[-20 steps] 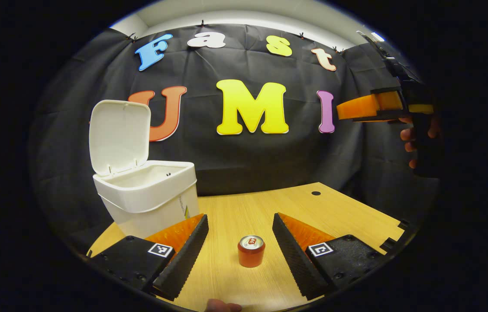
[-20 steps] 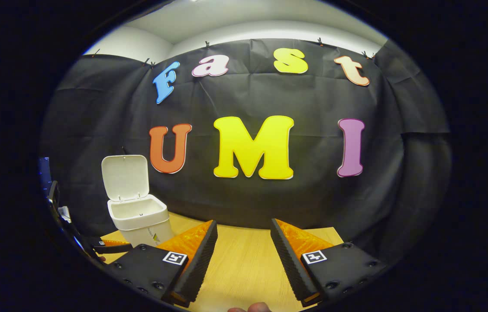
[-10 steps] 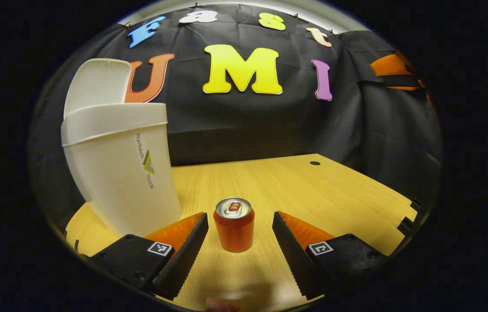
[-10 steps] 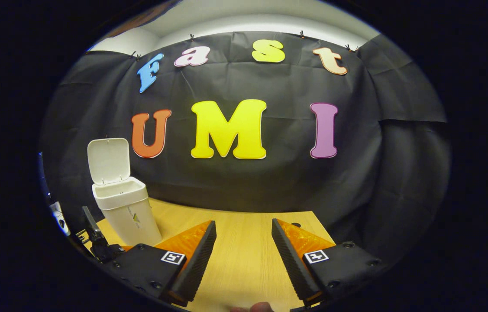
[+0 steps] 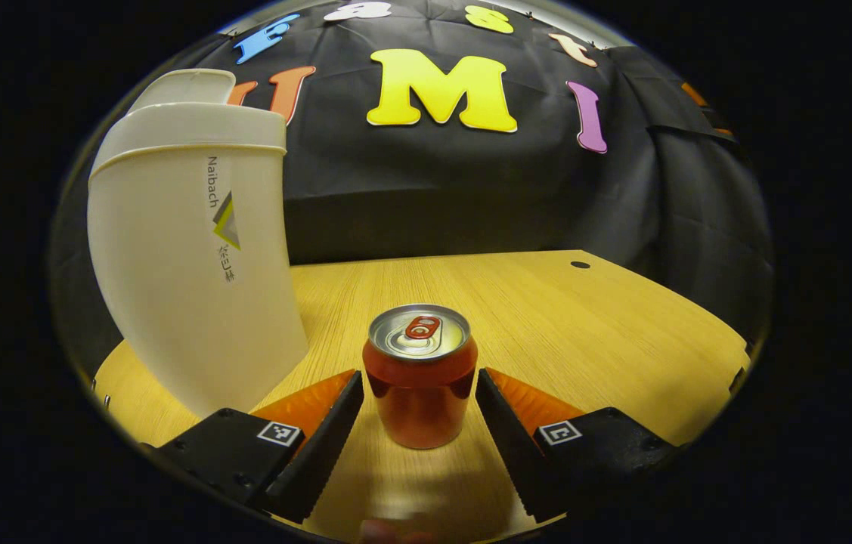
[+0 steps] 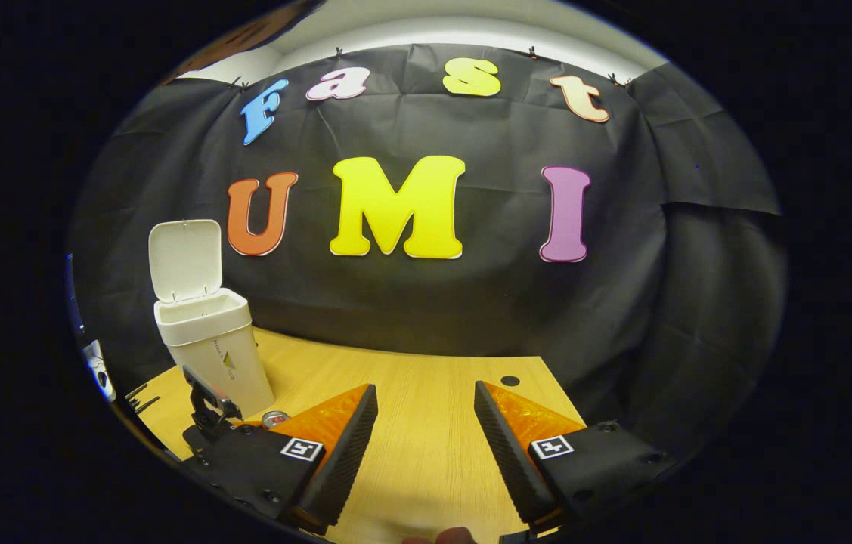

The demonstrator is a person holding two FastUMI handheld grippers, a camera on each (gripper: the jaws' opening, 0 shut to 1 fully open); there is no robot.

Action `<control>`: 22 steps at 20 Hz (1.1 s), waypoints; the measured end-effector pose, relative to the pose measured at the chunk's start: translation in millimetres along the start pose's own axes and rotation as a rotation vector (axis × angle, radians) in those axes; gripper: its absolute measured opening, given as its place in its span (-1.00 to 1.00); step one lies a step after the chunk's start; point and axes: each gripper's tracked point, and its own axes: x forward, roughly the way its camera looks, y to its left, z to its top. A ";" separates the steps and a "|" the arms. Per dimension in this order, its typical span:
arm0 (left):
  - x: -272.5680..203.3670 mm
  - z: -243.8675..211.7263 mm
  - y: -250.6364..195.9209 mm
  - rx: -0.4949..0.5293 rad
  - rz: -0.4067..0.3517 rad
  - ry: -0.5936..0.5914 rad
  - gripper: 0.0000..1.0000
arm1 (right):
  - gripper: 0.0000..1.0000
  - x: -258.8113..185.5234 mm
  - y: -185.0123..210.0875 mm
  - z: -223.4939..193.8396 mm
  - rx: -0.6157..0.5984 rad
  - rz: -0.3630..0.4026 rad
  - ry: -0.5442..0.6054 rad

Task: Press the lid of the desktop garbage bin to open it, pick up the crumpled paper on the desktop and throw it into the bin, then pick up the pop can on the desktop and drop it into the bin, and finally close the garbage bin lid.

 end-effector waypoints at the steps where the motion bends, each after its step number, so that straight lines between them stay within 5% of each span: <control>1: 2.3 -2.1 -0.1 0.001 -0.001 0.012 0.96 | 0.68 0.4 0.2 -2.5 0.001 0.003 0.008; 6: 6.7 1.6 -3.7 0.007 -0.019 0.006 0.94 | 0.68 2.4 -1.9 -2.8 0.003 0.003 0.018; 8: 6.1 1.6 -1.8 0.010 -0.019 0.009 0.74 | 0.68 2.9 -0.2 -1.7 0.004 0.007 0.019; 14: 0.9 7.4 -0.3 -0.001 -0.026 0.038 0.64 | 0.68 4.3 1.9 -0.4 0.007 0.019 0.018; 22: -24.0 85.1 5.7 -0.018 -0.013 -0.040 0.63 | 0.66 1.8 2.4 2.2 0.021 0.021 0.008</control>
